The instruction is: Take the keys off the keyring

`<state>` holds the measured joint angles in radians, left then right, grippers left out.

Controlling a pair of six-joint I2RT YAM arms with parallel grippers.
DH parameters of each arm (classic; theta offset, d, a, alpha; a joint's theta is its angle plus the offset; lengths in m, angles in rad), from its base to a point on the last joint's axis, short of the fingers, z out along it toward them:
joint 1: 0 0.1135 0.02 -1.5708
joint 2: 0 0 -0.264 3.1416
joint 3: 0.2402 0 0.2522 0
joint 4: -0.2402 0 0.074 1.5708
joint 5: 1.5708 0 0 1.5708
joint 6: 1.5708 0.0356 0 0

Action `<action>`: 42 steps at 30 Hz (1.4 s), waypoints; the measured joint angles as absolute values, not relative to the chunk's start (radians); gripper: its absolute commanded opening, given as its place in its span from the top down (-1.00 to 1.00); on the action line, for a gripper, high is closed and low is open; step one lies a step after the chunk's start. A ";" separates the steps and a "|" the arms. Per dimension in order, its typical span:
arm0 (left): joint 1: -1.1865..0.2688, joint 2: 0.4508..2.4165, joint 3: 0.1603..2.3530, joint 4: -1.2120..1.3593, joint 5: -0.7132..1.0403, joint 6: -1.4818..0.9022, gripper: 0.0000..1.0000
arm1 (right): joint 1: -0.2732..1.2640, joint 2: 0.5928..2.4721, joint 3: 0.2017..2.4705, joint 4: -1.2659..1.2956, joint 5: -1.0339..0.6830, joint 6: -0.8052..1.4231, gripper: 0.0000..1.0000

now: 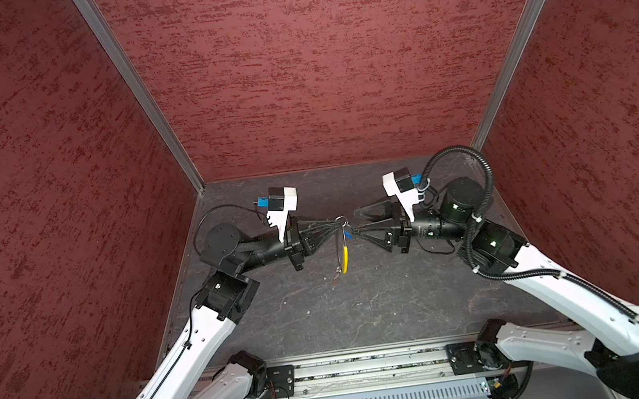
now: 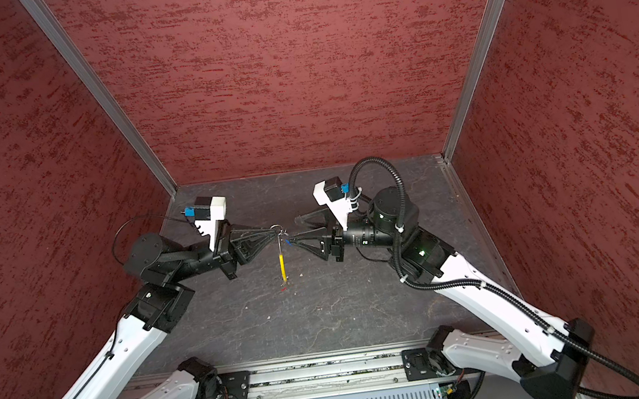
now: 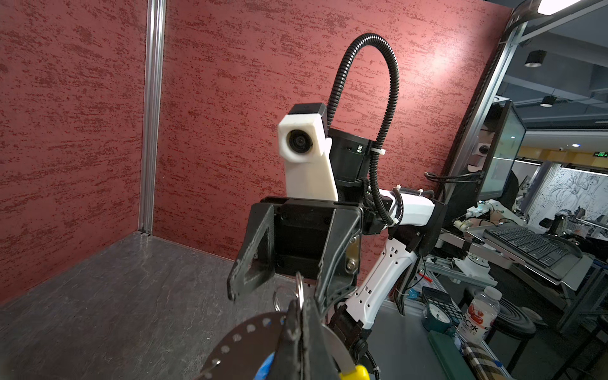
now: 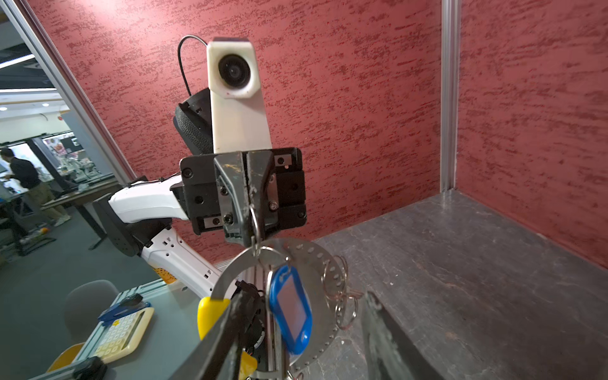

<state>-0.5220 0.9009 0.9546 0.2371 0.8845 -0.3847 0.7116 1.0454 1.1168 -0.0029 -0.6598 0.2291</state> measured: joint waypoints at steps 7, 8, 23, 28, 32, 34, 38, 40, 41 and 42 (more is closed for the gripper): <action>-0.522 0.887 0.955 0.232 0.885 -0.369 1.00 | 0.712 1.026 1.124 0.101 -0.647 0.274 -0.22; -0.522 0.887 0.955 0.232 0.885 -0.369 1.00 | 0.712 1.037 1.128 0.125 -0.653 0.287 -0.21; -0.522 0.888 0.955 0.231 0.882 -0.369 1.00 | 0.712 1.176 1.173 0.306 -0.828 0.439 0.03; -0.522 0.889 0.955 0.231 0.882 -0.369 1.00 | 0.712 1.191 1.183 0.308 -0.855 0.442 0.13; -0.522 0.889 0.955 0.228 0.881 -0.369 1.00 | 0.712 1.197 1.184 0.301 -0.871 0.439 0.28; -0.522 0.889 0.955 0.225 0.880 -0.369 1.00 | 0.712 1.198 1.184 0.298 -0.875 0.438 0.36; -0.522 0.888 0.955 0.224 0.873 -0.369 1.00 | 0.712 1.198 1.184 0.295 -0.880 0.438 0.45; -0.522 0.888 0.955 0.224 0.867 -0.369 1.00 | 0.712 1.198 1.184 0.295 -0.880 0.438 0.48; -0.522 0.888 0.955 0.224 0.865 -0.369 1.00 | 0.712 1.198 1.184 0.295 -0.880 0.438 0.48; -0.522 0.888 0.955 0.224 0.862 -0.369 1.00 | 0.712 1.198 1.183 0.295 -0.880 0.438 0.48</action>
